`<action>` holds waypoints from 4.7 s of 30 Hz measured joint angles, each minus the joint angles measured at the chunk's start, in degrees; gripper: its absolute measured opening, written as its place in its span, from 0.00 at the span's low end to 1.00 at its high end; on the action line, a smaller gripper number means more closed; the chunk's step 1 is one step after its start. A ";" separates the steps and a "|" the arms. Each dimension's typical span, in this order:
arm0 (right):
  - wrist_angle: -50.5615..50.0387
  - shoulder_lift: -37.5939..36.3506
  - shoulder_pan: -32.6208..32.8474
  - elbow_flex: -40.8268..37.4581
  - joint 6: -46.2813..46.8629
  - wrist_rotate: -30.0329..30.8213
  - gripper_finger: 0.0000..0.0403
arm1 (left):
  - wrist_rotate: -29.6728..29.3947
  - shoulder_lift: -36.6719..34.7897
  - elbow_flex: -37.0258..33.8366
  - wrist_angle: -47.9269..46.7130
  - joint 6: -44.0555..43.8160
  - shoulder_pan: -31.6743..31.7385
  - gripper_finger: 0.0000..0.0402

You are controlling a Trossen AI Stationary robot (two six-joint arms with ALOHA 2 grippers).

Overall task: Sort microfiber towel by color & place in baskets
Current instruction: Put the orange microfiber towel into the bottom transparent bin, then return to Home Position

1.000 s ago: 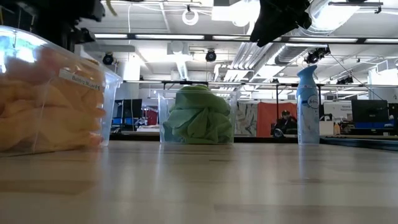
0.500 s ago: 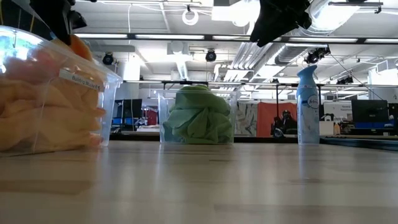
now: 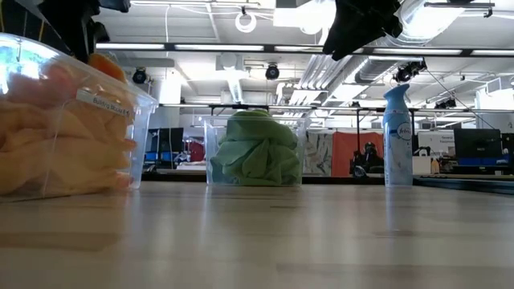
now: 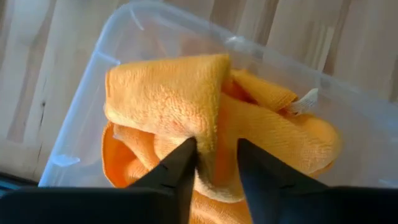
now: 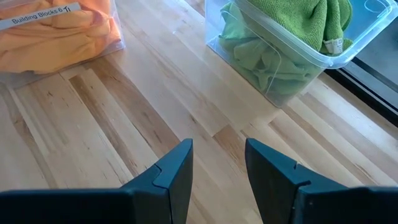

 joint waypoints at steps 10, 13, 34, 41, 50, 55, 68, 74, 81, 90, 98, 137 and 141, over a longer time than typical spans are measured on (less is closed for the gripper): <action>0.13 0.00 0.04 0.00 0.00 0.00 0.35 | 0.29 -1.12 4.90 -1.13 1.28 0.11 0.47; 0.20 0.00 0.03 0.00 0.24 0.00 0.35 | -3.71 -1.68 7.67 -1.33 1.60 0.11 0.47; 0.22 0.00 0.00 0.00 0.26 1.05 0.35 | 0.77 0.50 0.74 1.90 8.44 0.23 0.06; 0.22 0.00 0.00 0.00 0.26 1.05 0.35 | -2.23 0.92 -2.09 2.96 7.25 0.22 0.24; 0.22 0.00 0.00 0.00 0.28 1.07 0.35 | -0.35 0.96 -13.47 3.76 1.88 0.22 0.45; 0.22 0.00 0.00 0.00 0.24 1.42 0.35 | 0.63 0.96 -14.72 3.92 0.06 0.22 0.47; 0.22 0.00 0.00 0.00 0.26 0.99 0.35 | 2.63 0.93 1.30 -5.69 0.04 0.21 0.48; 0.20 0.02 0.00 0.00 -1.82 0.95 0.35 | 1.83 0.32 5.33 -3.40 -2.13 0.20 0.48; 0.07 0.02 0.00 0.00 -0.80 2.34 0.35 | -0.90 -5.30 -3.19 26.03 2.23 -1.04 0.42; -0.29 0.02 0.00 0.00 -1.25 2.32 0.35 | -4.04 -17.72 -22.22 56.94 4.63 -1.53 0.03; -0.71 0.02 0.00 0.00 -1.27 2.34 0.35 | -1.32 -30.55 -43.08 90.97 9.33 -1.53 0.01; -2.49 0.02 0.00 0.00 -0.83 2.40 0.35 | 6.42 -58.31 -57.46 79.99 9.14 -1.53 0.00; -2.49 0.02 0.00 0.00 -0.76 2.40 0.35 | 6.93 -58.31 -57.46 78.19 9.05 -1.53 0.00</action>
